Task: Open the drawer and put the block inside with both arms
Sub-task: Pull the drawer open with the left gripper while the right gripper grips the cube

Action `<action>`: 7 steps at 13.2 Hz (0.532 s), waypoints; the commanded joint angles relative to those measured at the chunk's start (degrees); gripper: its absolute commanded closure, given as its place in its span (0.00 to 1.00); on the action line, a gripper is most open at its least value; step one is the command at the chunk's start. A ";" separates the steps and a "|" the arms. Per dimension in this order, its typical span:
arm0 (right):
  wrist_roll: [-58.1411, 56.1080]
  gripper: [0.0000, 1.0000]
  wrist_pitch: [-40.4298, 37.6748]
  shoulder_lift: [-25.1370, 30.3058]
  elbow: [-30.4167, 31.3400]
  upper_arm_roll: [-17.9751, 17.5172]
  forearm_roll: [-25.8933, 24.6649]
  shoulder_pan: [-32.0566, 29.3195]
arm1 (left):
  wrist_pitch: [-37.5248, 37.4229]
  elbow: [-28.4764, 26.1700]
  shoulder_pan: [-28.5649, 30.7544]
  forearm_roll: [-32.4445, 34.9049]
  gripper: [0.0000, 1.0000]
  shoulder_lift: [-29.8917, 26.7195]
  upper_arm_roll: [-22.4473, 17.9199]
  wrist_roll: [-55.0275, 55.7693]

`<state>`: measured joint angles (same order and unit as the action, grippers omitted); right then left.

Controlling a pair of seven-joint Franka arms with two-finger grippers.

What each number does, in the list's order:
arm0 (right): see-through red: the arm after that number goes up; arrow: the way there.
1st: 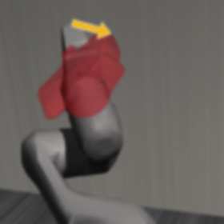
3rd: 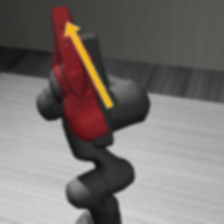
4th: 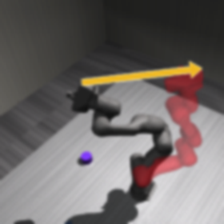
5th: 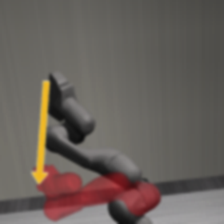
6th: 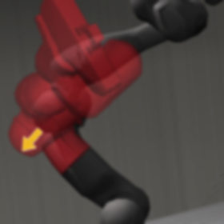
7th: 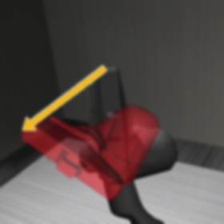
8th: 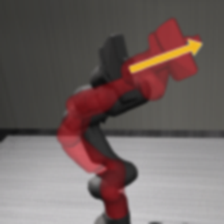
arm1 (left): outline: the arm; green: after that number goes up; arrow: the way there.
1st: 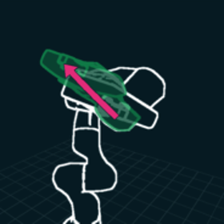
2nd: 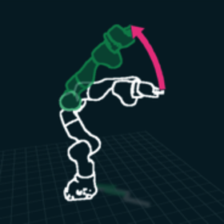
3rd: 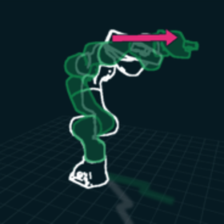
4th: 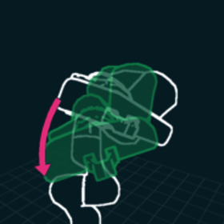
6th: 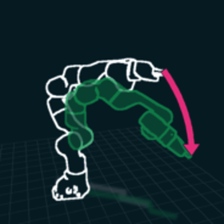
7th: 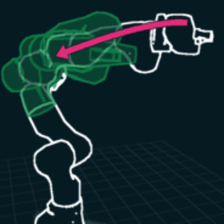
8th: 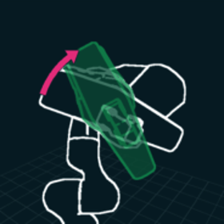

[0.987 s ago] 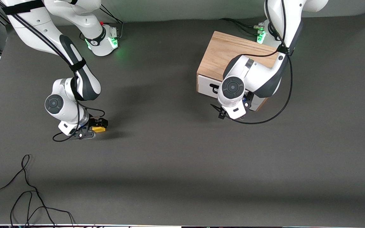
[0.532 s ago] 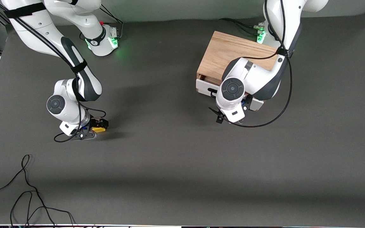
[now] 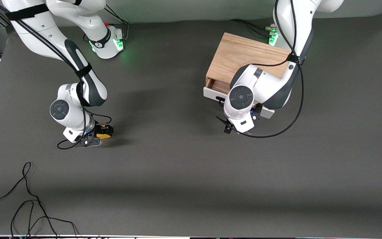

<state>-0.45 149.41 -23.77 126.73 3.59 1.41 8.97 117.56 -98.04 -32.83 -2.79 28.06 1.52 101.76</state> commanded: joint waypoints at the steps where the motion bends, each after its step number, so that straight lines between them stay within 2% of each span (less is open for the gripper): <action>1: 0.71 0.19 0.97 -0.13 0.19 0.10 -0.88 0.34 | 1.43 4.79 -0.39 1.47 0.00 3.05 -0.29 0.28; 7: 0.89 0.20 0.62 0.04 0.27 0.01 -0.88 0.43 | 6.27 5.05 -0.39 2.17 0.00 3.58 -0.29 0.28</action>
<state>-0.45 149.46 -24.04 126.73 3.57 1.41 8.98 120.09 -95.46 -32.84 -1.67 29.95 1.55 101.74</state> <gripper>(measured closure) 0.189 0.000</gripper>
